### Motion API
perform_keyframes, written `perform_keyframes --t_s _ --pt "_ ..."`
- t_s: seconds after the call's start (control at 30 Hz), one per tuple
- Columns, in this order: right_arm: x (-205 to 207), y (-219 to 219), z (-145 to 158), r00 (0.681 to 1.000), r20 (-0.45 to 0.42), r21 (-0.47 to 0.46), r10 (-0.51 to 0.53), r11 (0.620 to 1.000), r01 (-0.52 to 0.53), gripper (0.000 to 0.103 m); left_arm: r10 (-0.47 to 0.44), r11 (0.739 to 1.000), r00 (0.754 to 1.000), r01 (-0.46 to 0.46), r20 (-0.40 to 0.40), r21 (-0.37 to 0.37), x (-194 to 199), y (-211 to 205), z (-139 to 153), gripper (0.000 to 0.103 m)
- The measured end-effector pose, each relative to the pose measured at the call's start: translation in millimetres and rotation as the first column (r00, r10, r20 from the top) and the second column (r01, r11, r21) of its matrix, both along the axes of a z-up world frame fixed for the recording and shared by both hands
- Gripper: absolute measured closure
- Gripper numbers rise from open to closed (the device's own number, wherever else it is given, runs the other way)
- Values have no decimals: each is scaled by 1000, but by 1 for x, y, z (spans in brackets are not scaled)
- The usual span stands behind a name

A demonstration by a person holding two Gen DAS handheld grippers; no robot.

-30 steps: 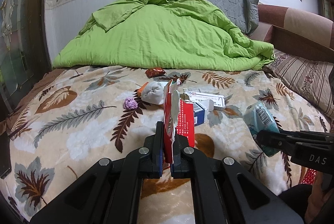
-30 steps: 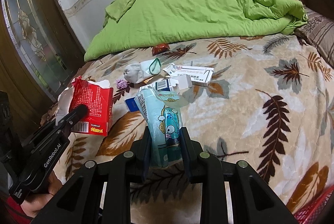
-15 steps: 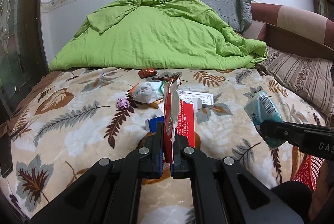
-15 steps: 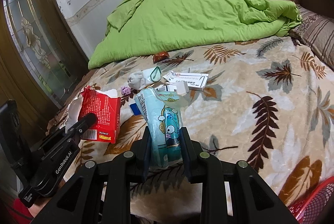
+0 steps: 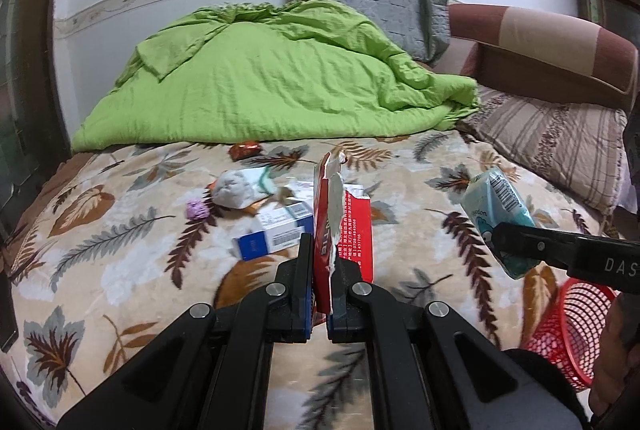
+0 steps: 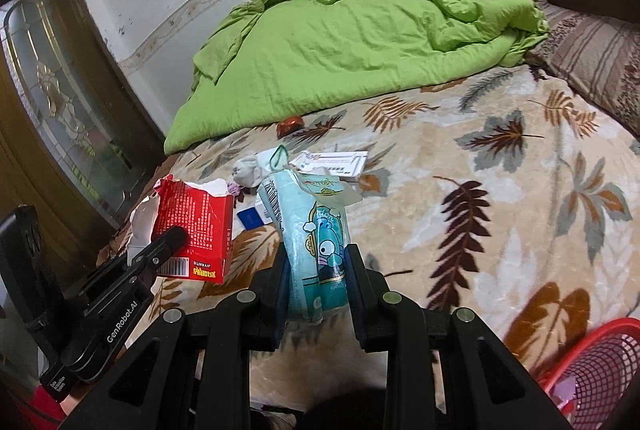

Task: Collect trash
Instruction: 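Carry the red box and teal packet over the red wastebasket and release both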

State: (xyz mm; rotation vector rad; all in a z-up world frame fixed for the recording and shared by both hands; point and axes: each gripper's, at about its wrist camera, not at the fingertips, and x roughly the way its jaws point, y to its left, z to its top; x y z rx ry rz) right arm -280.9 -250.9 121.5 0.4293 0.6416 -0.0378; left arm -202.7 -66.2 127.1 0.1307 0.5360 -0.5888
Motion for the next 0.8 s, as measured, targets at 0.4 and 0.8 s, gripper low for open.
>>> perform_keyframes --t_s 0.4,0.8 --pt "-96 -75 10 977 15 35 -211 977 211 75 -294 955 953 291 -73 -59 -52 -68 15 99" --pt "-212 -147 -26 880 -114 103 -461 875 472 73 -599 796 762 599 -245 -82 -125 -169 0 99"
